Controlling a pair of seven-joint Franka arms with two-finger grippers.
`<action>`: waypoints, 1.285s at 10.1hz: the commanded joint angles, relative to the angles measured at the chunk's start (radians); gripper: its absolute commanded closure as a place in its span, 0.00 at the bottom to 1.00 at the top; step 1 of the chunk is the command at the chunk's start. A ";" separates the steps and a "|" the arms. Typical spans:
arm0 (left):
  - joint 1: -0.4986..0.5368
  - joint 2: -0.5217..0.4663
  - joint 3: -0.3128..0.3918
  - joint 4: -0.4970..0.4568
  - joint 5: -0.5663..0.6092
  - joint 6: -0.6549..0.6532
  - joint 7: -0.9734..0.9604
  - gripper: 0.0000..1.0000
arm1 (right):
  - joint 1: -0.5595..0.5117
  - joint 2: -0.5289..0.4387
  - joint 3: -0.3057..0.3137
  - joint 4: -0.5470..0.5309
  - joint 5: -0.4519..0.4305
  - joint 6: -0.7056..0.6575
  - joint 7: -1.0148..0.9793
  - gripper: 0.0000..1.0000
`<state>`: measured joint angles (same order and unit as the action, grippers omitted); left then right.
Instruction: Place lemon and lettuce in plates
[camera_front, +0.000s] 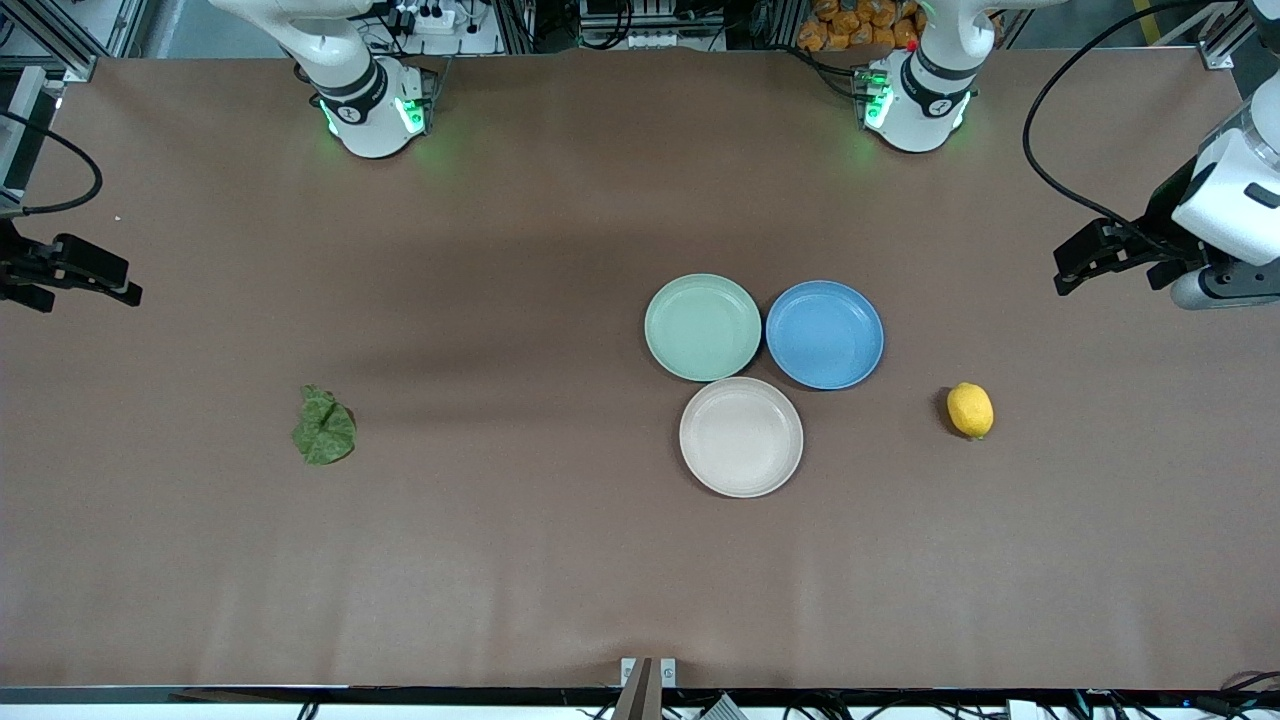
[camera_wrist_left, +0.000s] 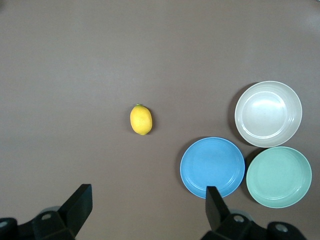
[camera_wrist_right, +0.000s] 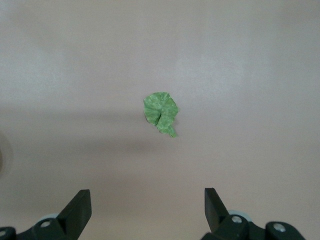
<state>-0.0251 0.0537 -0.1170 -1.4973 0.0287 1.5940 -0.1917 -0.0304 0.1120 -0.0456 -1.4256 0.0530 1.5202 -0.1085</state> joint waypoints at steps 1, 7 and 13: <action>0.002 -0.012 -0.007 0.005 0.019 -0.029 0.014 0.00 | -0.006 -0.015 0.003 -0.006 0.002 -0.009 -0.005 0.00; 0.002 -0.002 -0.004 0.005 0.017 -0.029 0.012 0.00 | -0.006 -0.015 0.003 -0.006 -0.001 -0.009 -0.005 0.00; 0.037 0.089 0.000 -0.015 -0.027 -0.008 0.001 0.00 | -0.008 -0.017 0.003 -0.007 -0.001 -0.017 -0.004 0.00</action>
<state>-0.0142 0.1156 -0.1149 -1.5149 0.0248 1.5794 -0.1927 -0.0306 0.1116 -0.0464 -1.4257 0.0523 1.5149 -0.1085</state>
